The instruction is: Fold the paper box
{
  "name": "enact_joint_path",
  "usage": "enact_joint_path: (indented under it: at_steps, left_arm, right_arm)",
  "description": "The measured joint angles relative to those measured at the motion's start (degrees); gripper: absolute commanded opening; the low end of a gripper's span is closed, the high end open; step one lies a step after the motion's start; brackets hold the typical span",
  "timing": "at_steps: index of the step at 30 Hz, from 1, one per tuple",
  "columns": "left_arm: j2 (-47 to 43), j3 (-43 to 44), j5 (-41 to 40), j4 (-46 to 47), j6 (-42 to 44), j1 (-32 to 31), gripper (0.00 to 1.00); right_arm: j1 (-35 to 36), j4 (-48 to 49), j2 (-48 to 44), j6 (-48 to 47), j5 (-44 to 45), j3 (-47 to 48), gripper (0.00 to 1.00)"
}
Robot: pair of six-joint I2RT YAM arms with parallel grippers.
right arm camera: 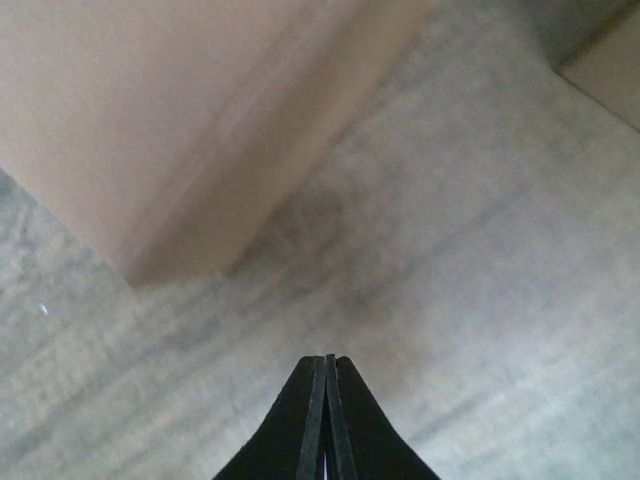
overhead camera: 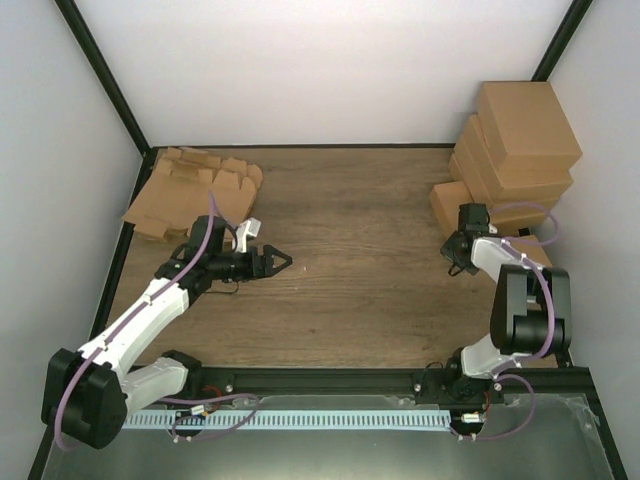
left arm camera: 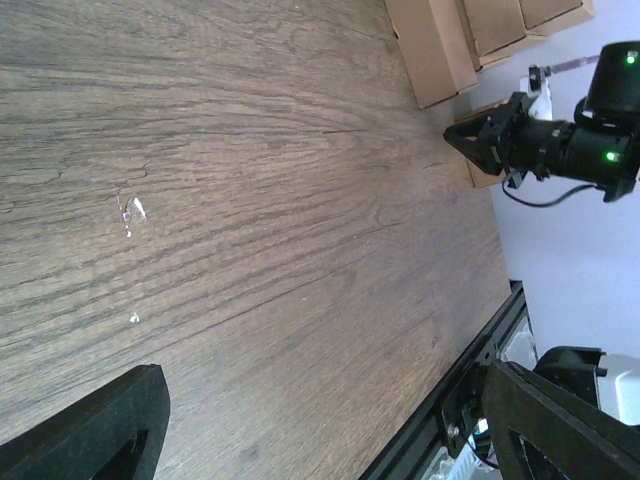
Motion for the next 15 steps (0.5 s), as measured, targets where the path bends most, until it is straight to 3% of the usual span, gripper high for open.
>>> enact_joint_path:
  at_steps: [4, 15]
  left_arm:
    - [-0.28, -0.02, -0.15, -0.17, -0.02, 0.00, 0.89]
    - [-0.37, -0.02, -0.68, -0.37, -0.07, 0.00, 0.89]
  right_arm:
    - [0.00, 1.33, 6.58, -0.02, 0.70, 5.99, 0.01]
    - [0.00, 2.75, 13.29, -0.04, 0.17, 12.70, 0.01]
